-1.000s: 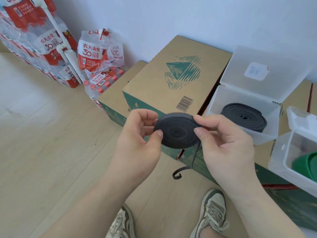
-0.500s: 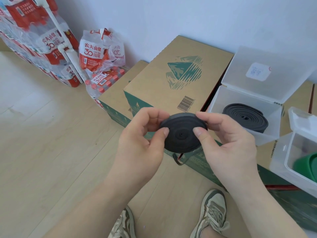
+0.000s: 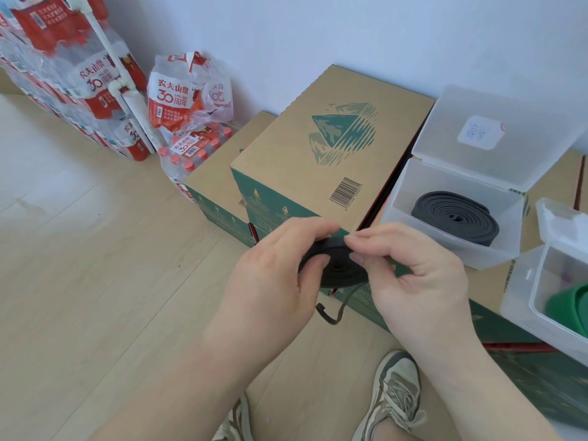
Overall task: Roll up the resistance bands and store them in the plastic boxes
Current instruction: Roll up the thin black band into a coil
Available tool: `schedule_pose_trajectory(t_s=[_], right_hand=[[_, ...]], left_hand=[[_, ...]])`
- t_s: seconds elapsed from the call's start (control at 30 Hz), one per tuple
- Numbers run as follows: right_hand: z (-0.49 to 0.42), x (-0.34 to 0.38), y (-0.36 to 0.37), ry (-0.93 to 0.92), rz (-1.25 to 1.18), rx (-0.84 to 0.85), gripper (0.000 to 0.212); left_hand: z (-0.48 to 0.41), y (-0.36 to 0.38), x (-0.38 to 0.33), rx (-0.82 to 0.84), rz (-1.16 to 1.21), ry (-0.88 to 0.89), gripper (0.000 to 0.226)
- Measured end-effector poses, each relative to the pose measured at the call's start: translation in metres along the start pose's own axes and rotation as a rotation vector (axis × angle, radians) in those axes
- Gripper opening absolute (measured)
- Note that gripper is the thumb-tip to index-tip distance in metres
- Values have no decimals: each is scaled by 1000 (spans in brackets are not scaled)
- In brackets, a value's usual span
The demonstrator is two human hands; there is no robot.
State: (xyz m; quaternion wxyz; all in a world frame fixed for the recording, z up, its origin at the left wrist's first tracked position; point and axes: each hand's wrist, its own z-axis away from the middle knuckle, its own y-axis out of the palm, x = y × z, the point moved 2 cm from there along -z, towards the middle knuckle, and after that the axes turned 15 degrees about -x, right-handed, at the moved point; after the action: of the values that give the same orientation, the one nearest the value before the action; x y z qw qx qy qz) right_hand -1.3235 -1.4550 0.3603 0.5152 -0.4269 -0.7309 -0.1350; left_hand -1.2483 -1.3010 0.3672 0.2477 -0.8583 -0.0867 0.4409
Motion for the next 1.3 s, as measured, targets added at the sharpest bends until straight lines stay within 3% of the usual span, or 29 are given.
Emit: schedule_pose_trajectory(t_s=[0.13, 0.33, 0.53, 0.63, 0.73, 0.87, 1.17, 1.3], right_hand=[[0, 2, 1, 25, 27, -10, 32], [-3, 3, -2, 262, 33, 7, 32], [-7, 7, -5, 304, -73, -34, 42], [-5, 6, -2, 151, 19, -21, 45], [-1, 3, 1, -20, 101, 1, 42], [3, 6, 4, -42, 122, 12, 38], [-7, 8, -5, 258, -58, -74, 38], [-7, 5, -4, 203, -8, -55, 41]], left_hand=[[-1, -2, -4, 30, 54, -75, 35], [-4, -5, -1, -36, 181, -288, 34], [-9, -5, 10, -108, 314, -453, 40], [-4, -3, 10, 3, 194, -385, 40], [-1, -2, 5, 48, 4, -116, 38], [1, 0, 0, 39, -35, -38, 30], [-8, -4, 3, -129, 351, -465, 37], [-4, -1, 6, -21, 219, -468, 31]])
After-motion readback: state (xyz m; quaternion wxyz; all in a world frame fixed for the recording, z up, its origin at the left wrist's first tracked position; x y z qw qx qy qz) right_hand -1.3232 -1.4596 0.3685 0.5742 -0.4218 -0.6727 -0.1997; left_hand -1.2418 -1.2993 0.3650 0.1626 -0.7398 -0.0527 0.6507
